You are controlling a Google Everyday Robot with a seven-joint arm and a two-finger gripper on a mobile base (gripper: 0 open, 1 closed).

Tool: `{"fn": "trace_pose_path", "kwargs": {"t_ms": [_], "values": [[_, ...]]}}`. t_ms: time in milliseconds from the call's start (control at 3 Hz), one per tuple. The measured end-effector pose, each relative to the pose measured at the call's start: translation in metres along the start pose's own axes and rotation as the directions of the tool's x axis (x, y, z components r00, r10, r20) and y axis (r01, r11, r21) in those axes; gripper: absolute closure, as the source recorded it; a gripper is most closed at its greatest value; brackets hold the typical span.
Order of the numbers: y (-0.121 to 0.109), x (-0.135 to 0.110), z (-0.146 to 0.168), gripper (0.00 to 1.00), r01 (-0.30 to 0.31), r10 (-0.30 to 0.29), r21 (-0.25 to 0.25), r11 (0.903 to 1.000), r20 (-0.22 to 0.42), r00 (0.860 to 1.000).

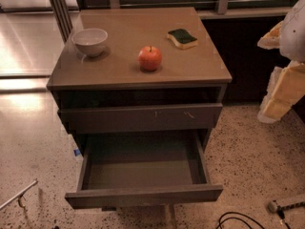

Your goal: Place apple into middle drawer

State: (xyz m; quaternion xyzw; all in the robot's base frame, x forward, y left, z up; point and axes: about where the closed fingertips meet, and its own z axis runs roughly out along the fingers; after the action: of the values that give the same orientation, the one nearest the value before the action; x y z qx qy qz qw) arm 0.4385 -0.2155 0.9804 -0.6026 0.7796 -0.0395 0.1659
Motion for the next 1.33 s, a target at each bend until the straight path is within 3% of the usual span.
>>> {"fn": "trace_pose_path", "kwargs": {"t_ms": [333, 667, 1000, 1333], "values": [[-0.017, -0.007, 0.003, 0.37, -0.022, 0.02, 0.044, 0.9988, 0.062, 0.998], [-0.049, -0.028, 0.016, 0.61, -0.05, 0.029, 0.098, 0.994, 0.202, 0.979], [-0.096, -0.067, 0.036, 0.84, -0.063, 0.004, 0.164, 0.9844, 0.334, 0.943], [-0.107, -0.072, 0.038, 1.0, -0.075, 0.003, 0.191, 0.9786, 0.354, 0.935]]}}
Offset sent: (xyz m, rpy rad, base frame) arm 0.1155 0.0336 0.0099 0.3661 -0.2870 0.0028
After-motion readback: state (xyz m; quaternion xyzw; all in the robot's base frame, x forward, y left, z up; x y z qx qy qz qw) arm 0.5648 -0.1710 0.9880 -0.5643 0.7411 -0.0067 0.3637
